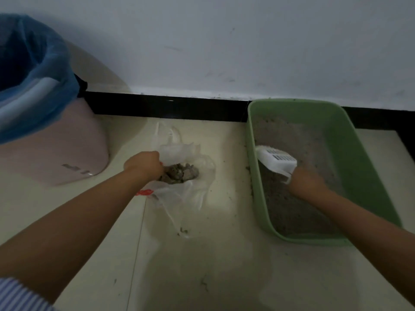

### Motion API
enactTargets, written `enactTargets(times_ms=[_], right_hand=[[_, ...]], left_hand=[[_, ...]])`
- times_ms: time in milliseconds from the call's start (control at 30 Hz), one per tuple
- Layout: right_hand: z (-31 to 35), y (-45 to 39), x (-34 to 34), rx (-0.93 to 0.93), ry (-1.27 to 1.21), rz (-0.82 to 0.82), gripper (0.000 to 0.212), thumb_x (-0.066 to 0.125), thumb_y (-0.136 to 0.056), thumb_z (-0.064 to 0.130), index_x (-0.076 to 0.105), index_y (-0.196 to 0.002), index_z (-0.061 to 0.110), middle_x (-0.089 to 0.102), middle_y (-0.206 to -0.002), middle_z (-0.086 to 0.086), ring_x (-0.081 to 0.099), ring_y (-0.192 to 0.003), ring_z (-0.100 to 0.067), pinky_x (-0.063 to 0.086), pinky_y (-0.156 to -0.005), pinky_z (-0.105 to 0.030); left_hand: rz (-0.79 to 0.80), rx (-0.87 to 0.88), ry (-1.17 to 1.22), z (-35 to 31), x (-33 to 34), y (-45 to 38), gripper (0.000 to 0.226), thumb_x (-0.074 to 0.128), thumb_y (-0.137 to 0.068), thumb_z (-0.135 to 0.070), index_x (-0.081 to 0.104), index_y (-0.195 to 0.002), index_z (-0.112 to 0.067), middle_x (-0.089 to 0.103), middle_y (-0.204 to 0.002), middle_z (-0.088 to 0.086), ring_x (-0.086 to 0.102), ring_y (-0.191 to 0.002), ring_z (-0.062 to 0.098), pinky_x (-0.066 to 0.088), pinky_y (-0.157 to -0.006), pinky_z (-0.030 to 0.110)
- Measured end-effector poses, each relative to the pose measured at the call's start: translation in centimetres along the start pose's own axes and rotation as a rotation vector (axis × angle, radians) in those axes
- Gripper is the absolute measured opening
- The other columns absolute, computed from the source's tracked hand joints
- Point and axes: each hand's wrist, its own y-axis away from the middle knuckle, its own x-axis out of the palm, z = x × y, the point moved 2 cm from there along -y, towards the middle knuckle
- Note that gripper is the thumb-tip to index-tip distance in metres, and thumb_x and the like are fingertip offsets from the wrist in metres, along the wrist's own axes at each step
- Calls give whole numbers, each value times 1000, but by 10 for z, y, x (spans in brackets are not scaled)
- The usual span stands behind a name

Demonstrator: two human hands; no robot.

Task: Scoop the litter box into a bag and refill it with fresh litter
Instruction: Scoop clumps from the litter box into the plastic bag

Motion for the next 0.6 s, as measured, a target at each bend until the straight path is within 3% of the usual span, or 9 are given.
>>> enactTargets(times_ms=[67,133,167,233,300,367,433,600], right_hand=[[7,4,1,24,73,115,47,48,-94,17,37,-136,-1,50,-131,-15,49,-120,-27,40,-98,-32],[16,7,-6,-65,172,55,29,44,-95,17,57,-109,-4,58,-93,-12,58,-93,-24,46,-76,-30],[23,9,-10,-121,191,-21,24,44,-94,17,59,-94,-3,55,-84,-10,57,-85,-25,46,-69,-30],[42,11,-14,-341,139,-312,19,47,-92,8,61,-88,-5,55,-84,-17,58,-88,-31,45,-70,-33],[69,13,-12,-607,202,-491,15,52,-84,-2,64,-77,-6,53,-72,-20,60,-79,-33,44,-63,-33],[101,10,2,-695,256,-319,21,45,-91,5,63,-95,-3,59,-95,-20,59,-94,-32,47,-77,-34],[125,-6,27,-615,276,-85,29,42,-94,11,57,-117,2,53,-120,-17,52,-112,-31,43,-92,-33],[160,-46,62,-484,236,-35,28,41,-93,5,53,-118,1,47,-126,-19,51,-116,-33,42,-97,-35]], left_hand=[[30,-53,-89,6,5,-1,24,44,-95,-24,61,-106,-10,62,-101,7,57,-90,21,45,-73,30],[59,-117,-124,11,6,-1,22,45,-96,-20,62,-87,-8,60,-80,3,57,-81,19,45,-65,26],[64,-148,-134,14,6,-2,22,46,-96,-18,64,-90,-7,62,-85,4,60,-88,21,48,-70,26],[72,-233,-145,21,5,-3,27,45,-96,-12,61,-116,-3,60,-120,12,54,-117,27,43,-97,32],[26,-263,-103,29,3,0,33,42,-96,-10,56,-124,-3,53,-131,15,50,-123,29,39,-102,35],[-49,-173,-6,32,4,4,35,35,-99,-16,58,-120,-1,56,-124,18,55,-114,31,45,-91,33],[-131,-99,126,31,3,11,40,29,-100,-22,58,-115,2,58,-117,22,57,-106,34,43,-80,33],[-220,-69,430,23,6,10,40,32,-100,-26,56,-105,6,60,-105,24,55,-97,35,36,-72,31]])
